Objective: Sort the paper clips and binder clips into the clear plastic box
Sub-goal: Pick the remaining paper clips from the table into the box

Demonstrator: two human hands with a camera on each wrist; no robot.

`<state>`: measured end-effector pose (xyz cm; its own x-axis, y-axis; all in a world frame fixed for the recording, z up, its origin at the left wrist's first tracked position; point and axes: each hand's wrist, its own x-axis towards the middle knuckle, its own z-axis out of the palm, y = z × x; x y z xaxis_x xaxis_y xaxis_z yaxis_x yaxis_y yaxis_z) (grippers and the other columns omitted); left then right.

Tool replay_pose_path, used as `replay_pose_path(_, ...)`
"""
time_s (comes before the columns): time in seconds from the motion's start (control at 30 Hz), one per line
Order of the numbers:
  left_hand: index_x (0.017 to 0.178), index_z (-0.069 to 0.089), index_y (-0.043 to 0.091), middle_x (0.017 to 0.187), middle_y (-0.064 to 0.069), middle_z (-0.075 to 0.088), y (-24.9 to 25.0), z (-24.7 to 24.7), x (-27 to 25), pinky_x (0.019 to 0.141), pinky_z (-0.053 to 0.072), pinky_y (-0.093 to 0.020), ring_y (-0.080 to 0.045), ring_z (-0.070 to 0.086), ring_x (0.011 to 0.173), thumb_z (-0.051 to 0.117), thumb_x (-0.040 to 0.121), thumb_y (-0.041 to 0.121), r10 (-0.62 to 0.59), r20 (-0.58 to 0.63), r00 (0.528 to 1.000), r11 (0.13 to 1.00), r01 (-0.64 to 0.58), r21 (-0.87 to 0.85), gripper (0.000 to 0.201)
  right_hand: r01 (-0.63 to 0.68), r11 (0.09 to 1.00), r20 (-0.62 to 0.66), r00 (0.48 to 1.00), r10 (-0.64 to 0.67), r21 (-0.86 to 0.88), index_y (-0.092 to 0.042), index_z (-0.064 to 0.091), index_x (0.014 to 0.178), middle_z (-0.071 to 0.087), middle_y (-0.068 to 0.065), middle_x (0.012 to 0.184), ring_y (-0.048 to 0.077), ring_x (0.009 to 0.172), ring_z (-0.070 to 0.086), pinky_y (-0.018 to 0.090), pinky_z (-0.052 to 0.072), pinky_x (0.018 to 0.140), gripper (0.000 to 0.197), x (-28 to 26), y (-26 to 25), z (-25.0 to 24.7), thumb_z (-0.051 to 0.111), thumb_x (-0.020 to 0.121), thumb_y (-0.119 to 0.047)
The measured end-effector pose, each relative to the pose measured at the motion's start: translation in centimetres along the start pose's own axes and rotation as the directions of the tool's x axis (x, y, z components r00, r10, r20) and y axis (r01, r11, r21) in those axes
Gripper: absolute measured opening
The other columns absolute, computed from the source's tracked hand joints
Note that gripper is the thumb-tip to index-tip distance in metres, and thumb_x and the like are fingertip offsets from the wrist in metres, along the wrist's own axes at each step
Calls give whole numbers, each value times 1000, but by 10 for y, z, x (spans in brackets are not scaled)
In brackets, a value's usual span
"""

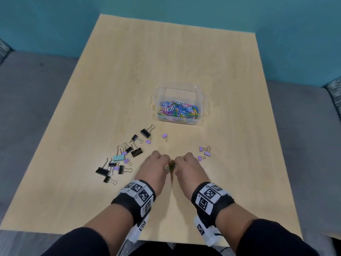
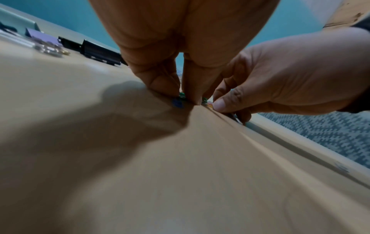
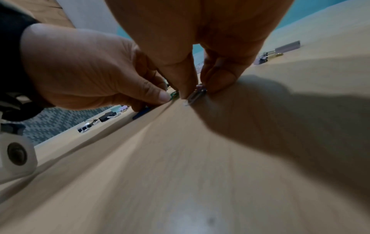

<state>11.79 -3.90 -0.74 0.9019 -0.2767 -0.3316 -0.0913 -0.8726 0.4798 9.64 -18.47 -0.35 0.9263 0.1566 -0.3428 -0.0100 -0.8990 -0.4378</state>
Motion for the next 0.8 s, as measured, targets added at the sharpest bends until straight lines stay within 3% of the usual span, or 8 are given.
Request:
replay_pose_path(0.23, 92, 51, 19, 89, 2, 41, 3, -2, 7, 64, 39, -33, -23, 50, 78, 56, 89, 16, -3, 6, 1000, 999, 3, 42, 6, -4, 999, 35, 999, 5, -40, -20, 45, 93, 36, -1, 91, 20, 79, 38, 32, 32, 62, 18, 12, -2, -6, 49, 86, -4)
replay_pose_path(0.37, 82, 40, 21, 91, 0, 39, 9, -6, 11, 63, 39, -35, -22, 45, 72, 57, 88, 14, -56, 32, 998, 998, 54, 40, 19, -20, 999, 62, 998, 23, -46, -18, 47, 94, 37, 0, 89, 23, 77, 40, 32, 33, 62, 17, 14, -5, -11, 44, 86, -3)
replay_pose_path(0.47, 84, 41, 20, 93, -2, 40, 17, -9, 13, 63, 34, -31, -21, 43, 72, 53, 86, 6, -115, 54, 992, 992, 112, 63, 18, -55, 998, 75, 995, 58, -44, -17, 49, 95, 39, 1, 87, 24, 77, 42, 32, 32, 62, 18, 17, -10, -14, 42, 85, -5)
replay_pose_path(0.6, 93, 48, 18, 93, -4, 43, 28, -14, 11, 67, 35, -30, -22, 46, 80, 44, 84, 3, -158, 101, 982, 984, 148, 94, 18, -78, 997, 86, 993, 80, -23, -17, 51, 94, 42, 3, 89, 26, 81, 47, 33, 37, 64, 22, 17, -13, -14, 39, 82, -2)
replay_pose_path(0.8, 91, 44, 19, 100, -7, 51, 33, -17, 10, 68, 35, -30, -24, 48, 86, 41, 84, 4, -172, 120, 978, 983, 163, 79, 18, -62, 998, 112, 992, 59, 26, -23, 40, 85, 41, 3, 90, 24, 79, 43, 32, 35, 64, 26, 14, -11, -18, 39, 80, 2)
